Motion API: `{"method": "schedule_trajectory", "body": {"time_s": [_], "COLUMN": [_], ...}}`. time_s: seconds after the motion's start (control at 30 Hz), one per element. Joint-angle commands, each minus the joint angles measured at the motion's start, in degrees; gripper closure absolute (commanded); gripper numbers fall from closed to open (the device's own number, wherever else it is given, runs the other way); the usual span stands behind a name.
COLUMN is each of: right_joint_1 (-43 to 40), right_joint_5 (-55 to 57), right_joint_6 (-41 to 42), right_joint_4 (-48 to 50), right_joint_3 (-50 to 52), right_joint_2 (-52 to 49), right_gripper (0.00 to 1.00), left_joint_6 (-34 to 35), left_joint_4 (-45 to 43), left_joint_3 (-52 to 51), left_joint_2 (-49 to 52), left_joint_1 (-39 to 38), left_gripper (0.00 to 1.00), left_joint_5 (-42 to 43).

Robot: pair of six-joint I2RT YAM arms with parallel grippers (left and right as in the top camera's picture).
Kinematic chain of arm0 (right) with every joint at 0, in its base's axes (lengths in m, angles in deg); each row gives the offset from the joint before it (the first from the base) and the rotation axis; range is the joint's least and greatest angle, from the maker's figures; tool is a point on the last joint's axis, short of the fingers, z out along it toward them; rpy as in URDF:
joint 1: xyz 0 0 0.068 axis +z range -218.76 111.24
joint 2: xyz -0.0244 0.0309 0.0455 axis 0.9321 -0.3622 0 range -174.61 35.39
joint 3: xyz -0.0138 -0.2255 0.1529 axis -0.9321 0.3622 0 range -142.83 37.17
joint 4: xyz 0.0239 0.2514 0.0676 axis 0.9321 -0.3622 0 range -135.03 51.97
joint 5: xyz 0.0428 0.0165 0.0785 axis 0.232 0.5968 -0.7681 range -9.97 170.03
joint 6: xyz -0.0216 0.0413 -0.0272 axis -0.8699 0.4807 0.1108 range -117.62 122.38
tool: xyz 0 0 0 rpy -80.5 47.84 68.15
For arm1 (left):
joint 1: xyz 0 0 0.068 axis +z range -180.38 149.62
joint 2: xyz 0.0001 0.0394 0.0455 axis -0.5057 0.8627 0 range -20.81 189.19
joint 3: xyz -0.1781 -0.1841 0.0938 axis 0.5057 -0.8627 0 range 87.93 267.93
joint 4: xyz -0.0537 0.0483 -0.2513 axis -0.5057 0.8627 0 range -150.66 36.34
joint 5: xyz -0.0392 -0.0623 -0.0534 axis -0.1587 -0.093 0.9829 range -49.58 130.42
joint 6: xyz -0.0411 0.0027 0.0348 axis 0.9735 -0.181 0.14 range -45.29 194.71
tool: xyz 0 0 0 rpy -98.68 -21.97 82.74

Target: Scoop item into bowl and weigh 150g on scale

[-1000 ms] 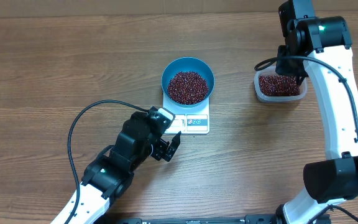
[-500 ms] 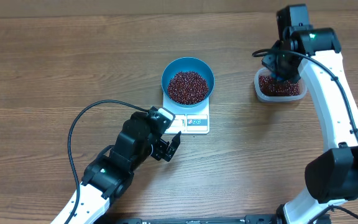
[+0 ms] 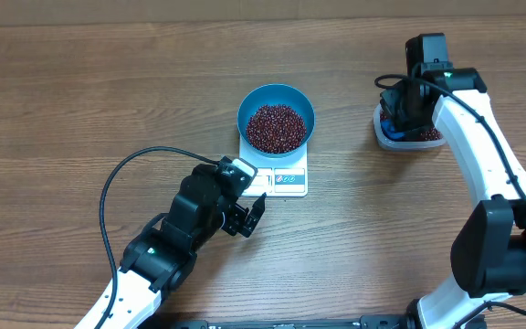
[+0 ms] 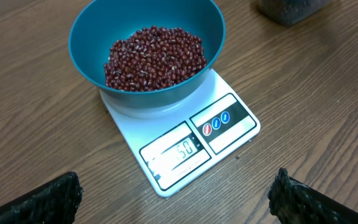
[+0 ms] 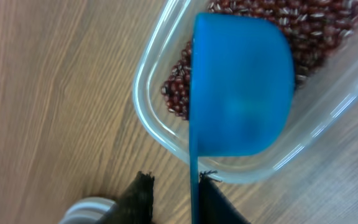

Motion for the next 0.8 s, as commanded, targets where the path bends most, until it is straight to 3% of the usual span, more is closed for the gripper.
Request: {"method": "schedule_trajectory", "body": {"time_s": [0.0, 0.1, 0.17, 0.33, 0.6, 0.77], "right_joint_1": [-0.17, -0.17, -0.17, -0.2, -0.35, -0.35], "right_joint_5": [-2.08, -2.82, -2.82, -2.84, -2.12, -1.9], "right_joint_6": [-0.02, -0.26, -0.33, -5.81, -15.08, -25.55], "right_joint_4": [0.92, -1.4, -3.37, -5.57, -7.1, -9.68], "right_joint_3": [1.18, 1.16, 1.16, 0.66, -2.29, -2.29], "right_joint_2": [1.33, 1.36, 1.36, 3.52, 15.06, 21.92], "right_gripper": [0.45, 0.23, 0.14, 0.0, 0.0, 0.0], "left_joint_6": [-0.68, -0.68, -0.68, -0.68, -0.68, -0.68], "left_joint_4": [-0.04, -0.04, -0.04, -0.04, -0.04, -0.04], "left_joint_3": [-0.02, -0.02, -0.02, -0.04, -0.04, -0.02], "left_joint_2": [0.31, 0.31, 0.31, 0.31, 0.31, 0.31], "left_joint_1": [0.33, 0.33, 0.33, 0.33, 0.33, 0.33], "left_gripper": [0.0, 0.0, 0.0, 0.01, 0.0, 0.0], "left_joint_5": [-0.59, -0.59, -0.59, -0.57, -0.59, -0.59]}}
